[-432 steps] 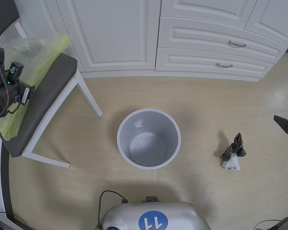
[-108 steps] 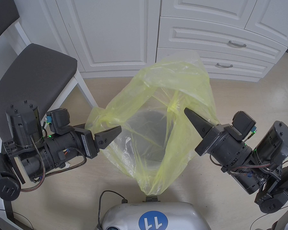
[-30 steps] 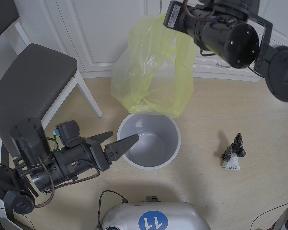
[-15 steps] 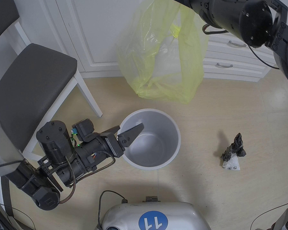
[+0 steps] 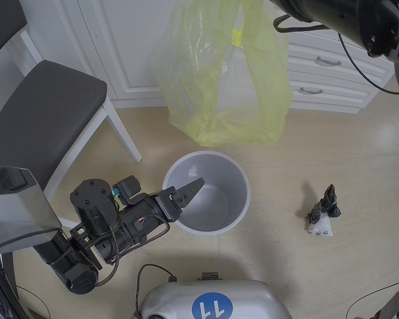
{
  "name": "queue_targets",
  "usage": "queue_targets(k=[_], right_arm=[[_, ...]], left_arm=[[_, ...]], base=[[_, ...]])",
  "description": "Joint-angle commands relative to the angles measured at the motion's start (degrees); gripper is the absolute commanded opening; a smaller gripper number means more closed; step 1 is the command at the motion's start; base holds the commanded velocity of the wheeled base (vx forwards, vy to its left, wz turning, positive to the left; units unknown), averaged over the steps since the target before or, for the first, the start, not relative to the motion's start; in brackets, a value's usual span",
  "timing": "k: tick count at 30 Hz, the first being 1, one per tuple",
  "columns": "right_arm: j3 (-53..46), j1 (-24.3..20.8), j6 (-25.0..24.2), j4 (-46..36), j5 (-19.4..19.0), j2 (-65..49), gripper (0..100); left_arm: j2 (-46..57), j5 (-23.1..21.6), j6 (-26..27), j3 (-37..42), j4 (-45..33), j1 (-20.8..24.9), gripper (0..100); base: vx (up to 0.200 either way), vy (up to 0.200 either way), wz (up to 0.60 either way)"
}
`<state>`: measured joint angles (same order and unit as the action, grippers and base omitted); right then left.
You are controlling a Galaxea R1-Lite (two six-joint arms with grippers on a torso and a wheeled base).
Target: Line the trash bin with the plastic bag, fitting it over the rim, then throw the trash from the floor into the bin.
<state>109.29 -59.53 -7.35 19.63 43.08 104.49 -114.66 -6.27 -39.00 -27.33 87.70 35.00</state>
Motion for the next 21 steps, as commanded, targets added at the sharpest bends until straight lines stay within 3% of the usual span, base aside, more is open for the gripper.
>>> queue_targets(k=[1, 6, 12, 21], right_arm=[[0.2, -1.6, 0.0, 0.1, 0.2, 0.0, 0], [0.0, -2.3, -0.1, 0.1, 0.2, 0.3, 0], [-0.4, -2.4, -0.2, 0.1, 0.2, 0.1, 0], [0.1, -7.1, 1.0, 0.1, 3.1, -0.4, 0]], left_arm=[[0.3, 0.0, -1.1, -0.3, 0.0, 0.3, 100], [4.9, 0.0, -4.5, -0.2, 0.0, 0.2, 100], [10.2, -0.1, -4.7, 0.4, 0.0, -0.1, 100], [6.9, 0.0, -4.8, -1.0, 0.0, -1.7, 100]], base=[[0.0, 0.0, 0.0], [0.0, 0.0, 0.0], [0.0, 0.0, 0.0], [0.0, 0.0, 0.0]])
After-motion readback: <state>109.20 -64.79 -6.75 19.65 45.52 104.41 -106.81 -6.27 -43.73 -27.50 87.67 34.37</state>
